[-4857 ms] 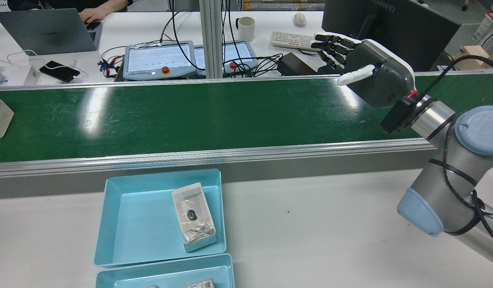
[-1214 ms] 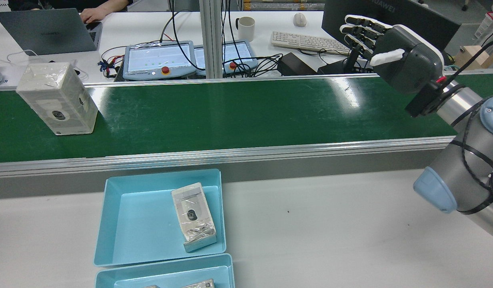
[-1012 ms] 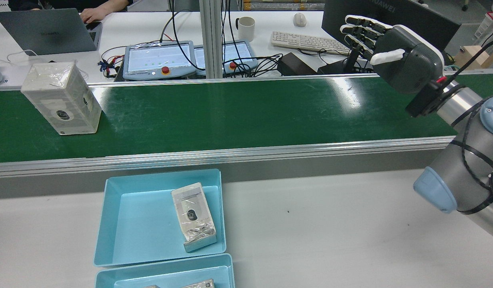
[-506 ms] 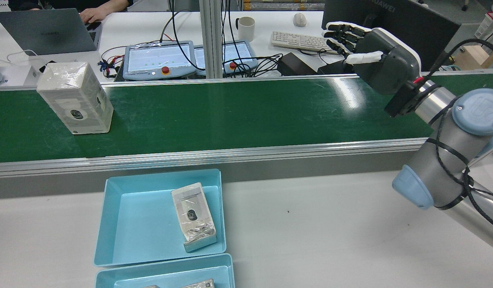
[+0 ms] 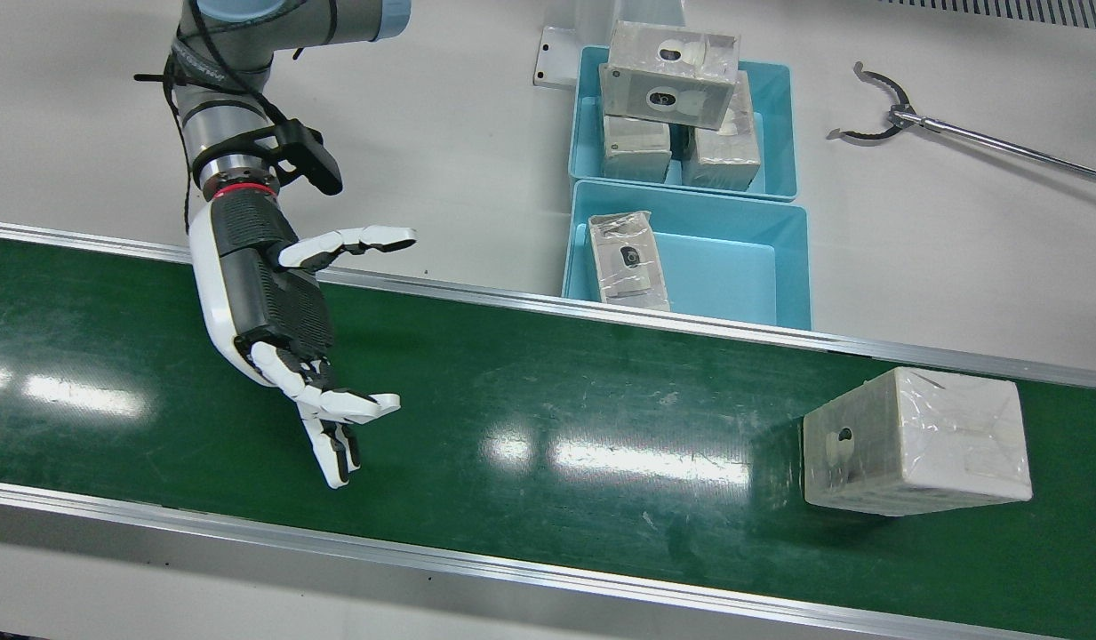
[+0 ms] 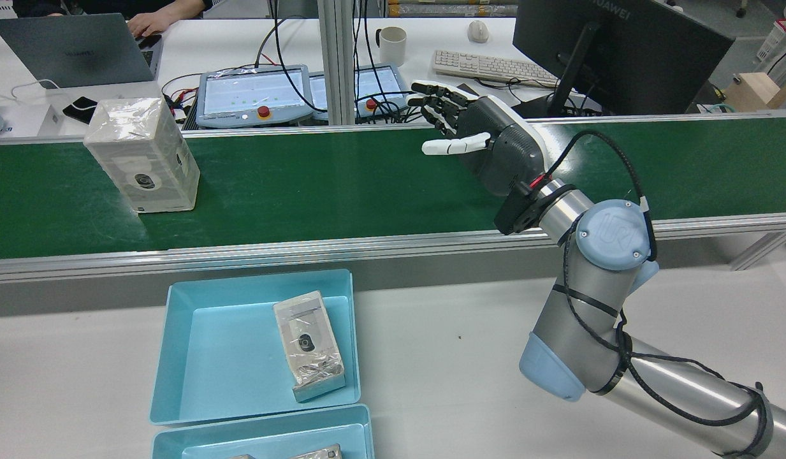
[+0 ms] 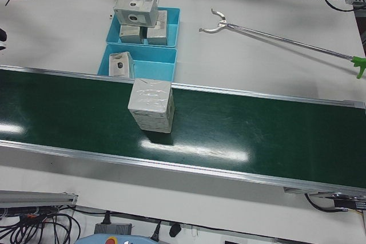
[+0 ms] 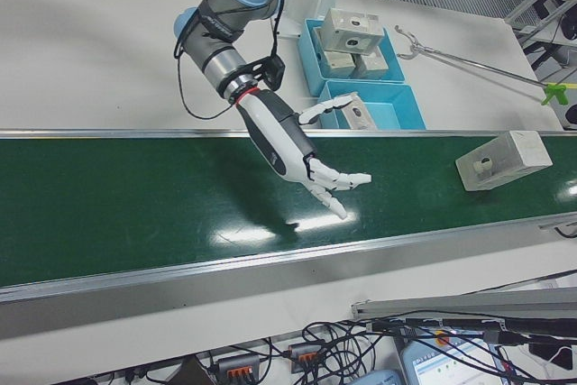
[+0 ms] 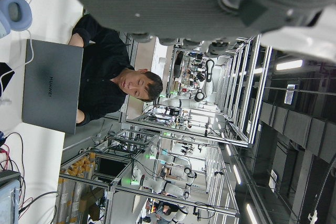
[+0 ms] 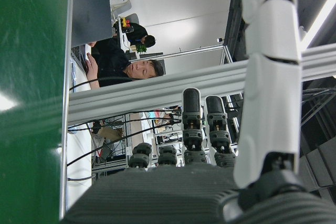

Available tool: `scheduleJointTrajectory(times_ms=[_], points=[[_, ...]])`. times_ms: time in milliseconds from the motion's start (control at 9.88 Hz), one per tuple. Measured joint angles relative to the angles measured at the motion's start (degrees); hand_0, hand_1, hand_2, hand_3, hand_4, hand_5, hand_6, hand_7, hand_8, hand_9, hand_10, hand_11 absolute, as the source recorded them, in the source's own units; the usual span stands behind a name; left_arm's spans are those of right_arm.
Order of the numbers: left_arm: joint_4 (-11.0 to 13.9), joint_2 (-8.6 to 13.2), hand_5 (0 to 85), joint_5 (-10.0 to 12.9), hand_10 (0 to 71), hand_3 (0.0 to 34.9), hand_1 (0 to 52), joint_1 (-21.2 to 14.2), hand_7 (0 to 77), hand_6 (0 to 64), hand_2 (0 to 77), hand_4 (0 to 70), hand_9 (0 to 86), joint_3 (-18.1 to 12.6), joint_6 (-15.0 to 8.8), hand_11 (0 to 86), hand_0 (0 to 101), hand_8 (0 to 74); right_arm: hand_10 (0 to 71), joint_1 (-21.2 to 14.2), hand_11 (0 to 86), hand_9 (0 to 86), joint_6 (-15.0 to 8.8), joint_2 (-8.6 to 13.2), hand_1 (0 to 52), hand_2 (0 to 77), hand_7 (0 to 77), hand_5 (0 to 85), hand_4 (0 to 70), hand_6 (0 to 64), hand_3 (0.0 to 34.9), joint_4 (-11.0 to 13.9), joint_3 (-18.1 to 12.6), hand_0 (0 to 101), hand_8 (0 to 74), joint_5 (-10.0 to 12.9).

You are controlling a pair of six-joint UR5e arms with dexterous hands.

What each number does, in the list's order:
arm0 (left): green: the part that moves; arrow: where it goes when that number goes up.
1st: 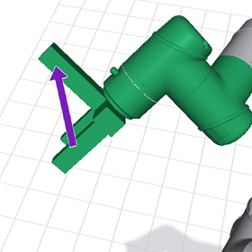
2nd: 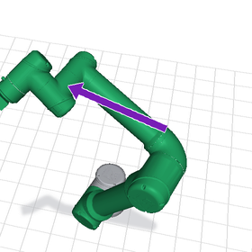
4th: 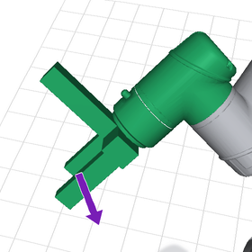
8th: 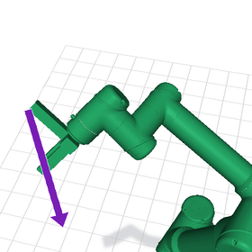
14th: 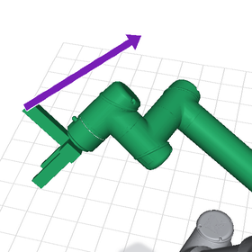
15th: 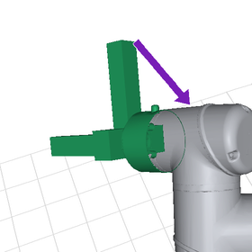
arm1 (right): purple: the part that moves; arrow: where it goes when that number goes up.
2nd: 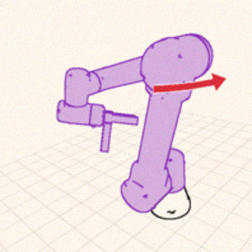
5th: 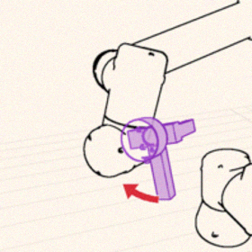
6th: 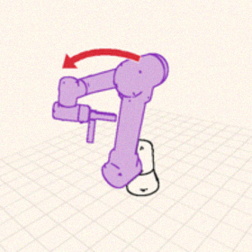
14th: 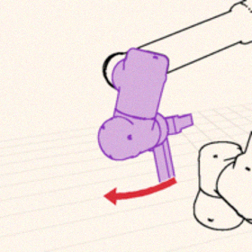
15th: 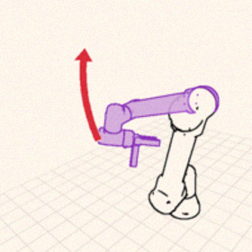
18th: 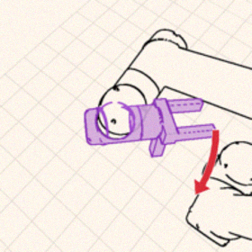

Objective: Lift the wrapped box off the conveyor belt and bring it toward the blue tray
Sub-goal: 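Lower the open right hand toward the belt ahead of the box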

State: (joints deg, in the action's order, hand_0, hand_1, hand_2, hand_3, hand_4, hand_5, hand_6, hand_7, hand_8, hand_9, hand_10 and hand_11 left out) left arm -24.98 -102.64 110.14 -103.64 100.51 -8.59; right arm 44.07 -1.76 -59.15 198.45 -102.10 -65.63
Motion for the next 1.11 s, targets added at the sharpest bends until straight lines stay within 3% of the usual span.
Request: scheduleJointTrajectory(times_ms=[101,304,405,506,607,708,810,911,1113], points=[[0.0,0.0,1.1,0.0,0.0,0.0,0.0,0.0,0.5,0.0,0.5,0.0,0.0,0.0,0.0,0.0,0,0.5,4.9,-1.73,8.7,7.1,-1.52,1.31,16.9,13.6,30.0,18.5,21.3,13.1,1.2,0.23,0.21,50,1.6,1.95],[0.0,0.0,1.1,0.0,0.5,0.0,0.0,0.0,0.5,0.0,1.1,0.0,0.5,0.0,0.0,0.0,0,0.5,3.8,-1.84,6.5,7.1,-3.27,2.57,16.9,15.3,30.0,19.6,22.4,13.6,1.1,2.77,-0.12,50,1.6,3.2],[0.0,0.0,1.1,0.0,0.5,0.0,0.0,0.0,0.5,0.0,0.5,0.0,0.5,0.0,0.0,0.0,0,0.5,0.0,-0.79,2.7,8.2,-3.91,2.73,22.4,19.6,31.6,22.9,24.5,13.6,1.2,5.55,-0.55,54,1.6,2.72],[0.0,0.0,0.5,0.0,0.5,0.0,0.0,0.0,0.5,0.0,0.5,0.0,0.0,0.0,0.0,0.0,0,0.5,0.0,1.21,1.6,3.3,-4.98,2.69,24.5,20.2,26.7,24.0,24.0,10.9,1.1,7.84,-0.9,56,0.0,1.02],[0.0,0.0,0.5,0.0,0.5,0.0,0.0,0.0,0.5,0.0,0.5,0.0,0.0,0.0,0.0,0.0,0,0.5,0.0,4.11,1.6,3.3,-6.36,2.48,24.5,20.2,26.7,24.0,24.0,10.9,1.1,9.27,-1.0,56,0.0,-1.7],[0.0,0.0,1.1,0.0,0.5,0.0,0.0,0.0,0.5,0.0,1.1,0.0,0.0,0.0,0.0,0.5,0,0.5,0.0,6.67,1.1,3.3,-7.25,2.07,24.0,20.2,23.5,23.5,19.6,10.9,1.2,9.9,-0.94,56,1.1,-4.01],[0.0,0.0,1.1,0.0,0.5,0.0,0.0,0.0,0.5,0.0,1.1,0.0,0.0,0.0,0.0,0.5,0,0.5,0.0,8.57,1.6,3.8,-7.49,1.47,24.0,20.2,23.5,23.5,19.6,10.9,1.2,9.98,-0.86,56,1.1,-5.6],[0.0,0.0,0.5,0.0,0.5,0.0,0.0,0.0,0.5,0.0,1.1,0.0,0.0,0.0,0.0,0.0,0,0.5,0.0,9.48,1.6,3.8,-7.34,0.87,20.2,19.1,23.5,23.5,20.7,10.9,1.1,9.23,-0.75,53,1.1,-6.31],[0.0,0.0,0.5,0.0,0.0,0.0,0.0,0.0,0.5,0.0,1.1,0.0,0.5,0.0,0.0,0.0,0,0.5,2.2,9.75,3.3,3.8,-6.66,0.08,17.5,16.9,23.5,22.4,20.2,10.9,1.2,6.09,-0.46,52,1.1,-6.78]])
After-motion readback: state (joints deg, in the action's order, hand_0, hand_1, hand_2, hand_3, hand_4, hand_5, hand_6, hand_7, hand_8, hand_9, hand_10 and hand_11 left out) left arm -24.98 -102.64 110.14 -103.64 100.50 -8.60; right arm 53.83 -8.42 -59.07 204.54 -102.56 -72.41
